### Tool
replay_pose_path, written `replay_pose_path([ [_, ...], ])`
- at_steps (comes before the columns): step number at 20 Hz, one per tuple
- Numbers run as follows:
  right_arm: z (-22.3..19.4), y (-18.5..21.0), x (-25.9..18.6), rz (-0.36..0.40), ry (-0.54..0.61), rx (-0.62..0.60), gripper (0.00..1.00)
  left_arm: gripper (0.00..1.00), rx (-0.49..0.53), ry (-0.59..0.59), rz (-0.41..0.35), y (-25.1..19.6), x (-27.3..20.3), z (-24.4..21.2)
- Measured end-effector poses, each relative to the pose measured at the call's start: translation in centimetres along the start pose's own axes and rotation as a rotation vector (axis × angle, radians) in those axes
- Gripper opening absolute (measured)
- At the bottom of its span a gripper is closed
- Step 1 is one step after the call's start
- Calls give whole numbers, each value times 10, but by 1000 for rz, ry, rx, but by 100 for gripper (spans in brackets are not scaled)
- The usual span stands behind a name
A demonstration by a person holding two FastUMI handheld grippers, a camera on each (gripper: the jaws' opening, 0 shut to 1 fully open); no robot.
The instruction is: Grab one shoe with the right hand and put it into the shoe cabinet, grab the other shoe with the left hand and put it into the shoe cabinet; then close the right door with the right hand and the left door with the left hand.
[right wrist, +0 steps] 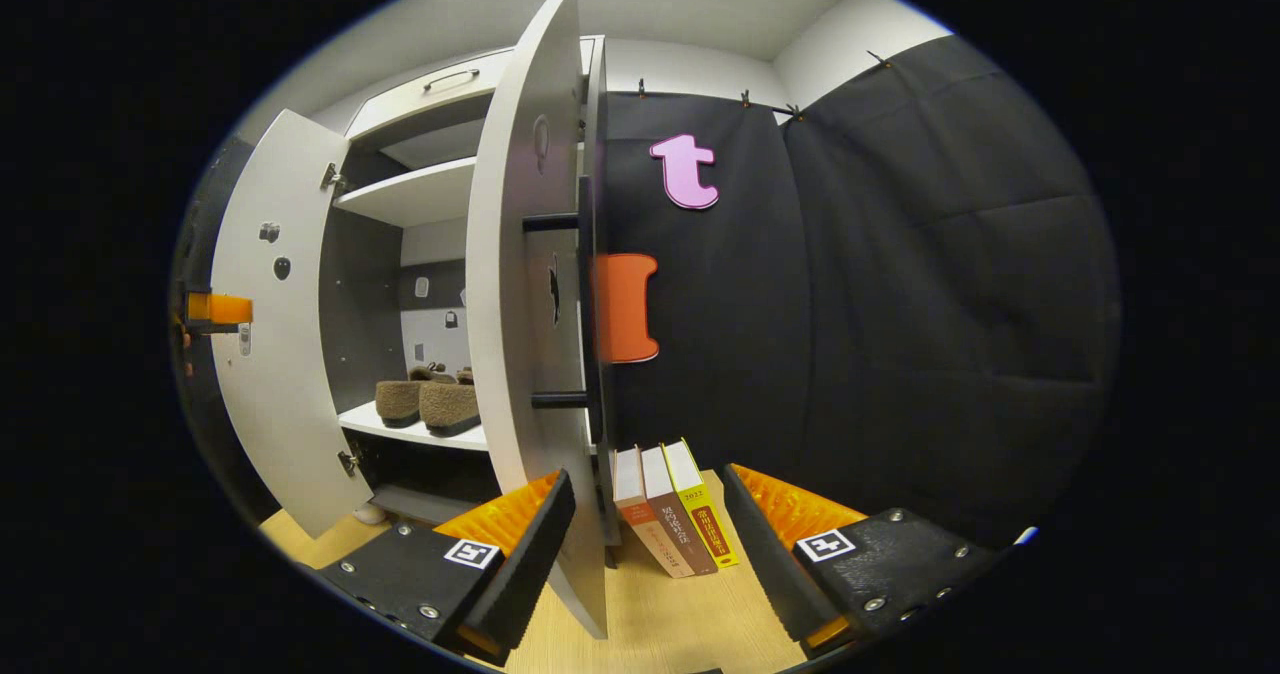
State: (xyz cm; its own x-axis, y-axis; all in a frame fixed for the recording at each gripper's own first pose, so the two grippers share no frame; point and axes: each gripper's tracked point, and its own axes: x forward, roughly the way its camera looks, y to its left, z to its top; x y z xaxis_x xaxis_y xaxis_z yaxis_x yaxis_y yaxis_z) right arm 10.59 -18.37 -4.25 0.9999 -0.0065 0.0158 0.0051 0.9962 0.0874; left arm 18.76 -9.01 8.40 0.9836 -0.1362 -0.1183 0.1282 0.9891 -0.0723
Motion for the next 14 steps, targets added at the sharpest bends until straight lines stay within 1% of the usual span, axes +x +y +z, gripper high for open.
replay_pose_path([
  [3, 0, 1, 0, 0, 2, 2, 91, 96, 20, -4, 49, 38, -34, -6],
  [8, -1, 14, -1, -12, 11, -6, 91, 97, 4, -15, 134, 99, -63, -12],
  [13, -2, 46, -2, 5, 11, -4, 91, 96, -17, -20, 151, 140, -66, -14],
  [14, -3, 55, 0, 12, 9, -1, 91, 99, -20, -20, 148, 147, -66, -14],
])
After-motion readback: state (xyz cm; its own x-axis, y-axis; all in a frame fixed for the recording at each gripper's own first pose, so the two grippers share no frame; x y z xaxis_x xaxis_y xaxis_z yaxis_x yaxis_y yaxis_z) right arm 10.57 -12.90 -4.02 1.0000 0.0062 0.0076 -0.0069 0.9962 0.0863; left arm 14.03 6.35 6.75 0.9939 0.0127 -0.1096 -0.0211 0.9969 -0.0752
